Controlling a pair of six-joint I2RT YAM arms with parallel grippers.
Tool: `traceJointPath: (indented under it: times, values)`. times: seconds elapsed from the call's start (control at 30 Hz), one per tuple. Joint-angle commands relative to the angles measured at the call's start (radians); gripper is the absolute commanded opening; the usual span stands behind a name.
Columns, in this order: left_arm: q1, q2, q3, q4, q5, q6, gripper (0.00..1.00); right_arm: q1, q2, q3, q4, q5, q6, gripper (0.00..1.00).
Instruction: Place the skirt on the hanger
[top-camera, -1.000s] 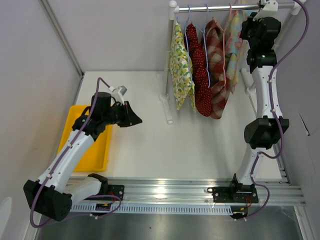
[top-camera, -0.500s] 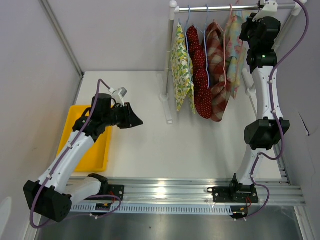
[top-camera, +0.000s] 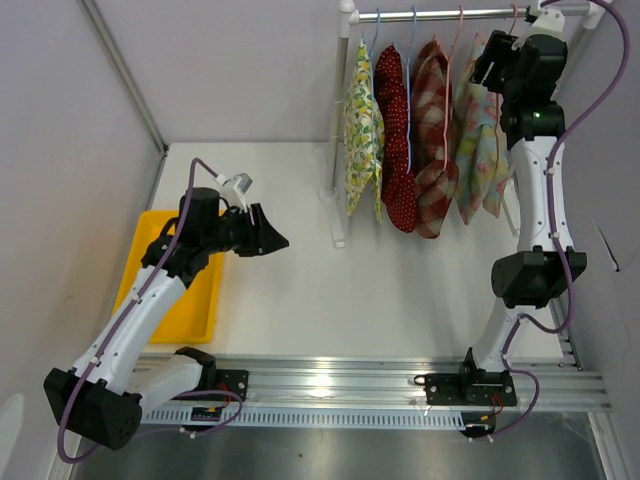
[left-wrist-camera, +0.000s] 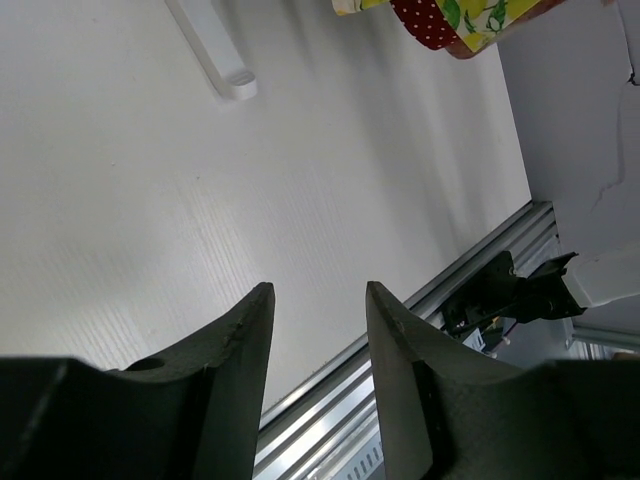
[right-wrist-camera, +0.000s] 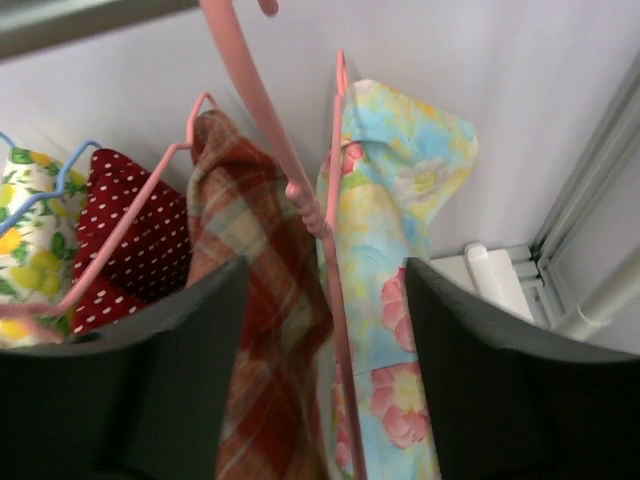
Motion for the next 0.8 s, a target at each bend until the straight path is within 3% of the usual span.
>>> traceJointPath:
  times: [0.0, 0.23, 0.57, 0.67, 0.77]
  values:
    - [-0.007, -0.027, 0.003, 0.041, 0.02, -0.001, 0.48, 0.005, -0.123, 0.004, -0.044, 0.041, 0.036, 0.75]
    - [-0.007, -0.039, 0.003, 0.058, 0.028, -0.004, 0.52, -0.012, -0.266, -0.098, -0.175, 0.118, 0.11, 0.93]
    - [-0.007, -0.059, 0.006, 0.072, 0.049, -0.006, 0.56, -0.056, -0.684, -0.525, -0.277, 0.008, 0.268, 0.99]
    - [-0.01, -0.066, 0.004, 0.081, 0.048, -0.009, 0.57, -0.01, -0.799, -0.647, -0.293, -0.093, 0.285, 0.99]
    - [-0.015, -0.074, 0.006, 0.092, 0.031, -0.007, 0.58, 0.131, -0.893, -0.769, -0.296, -0.031, 0.303, 0.99]
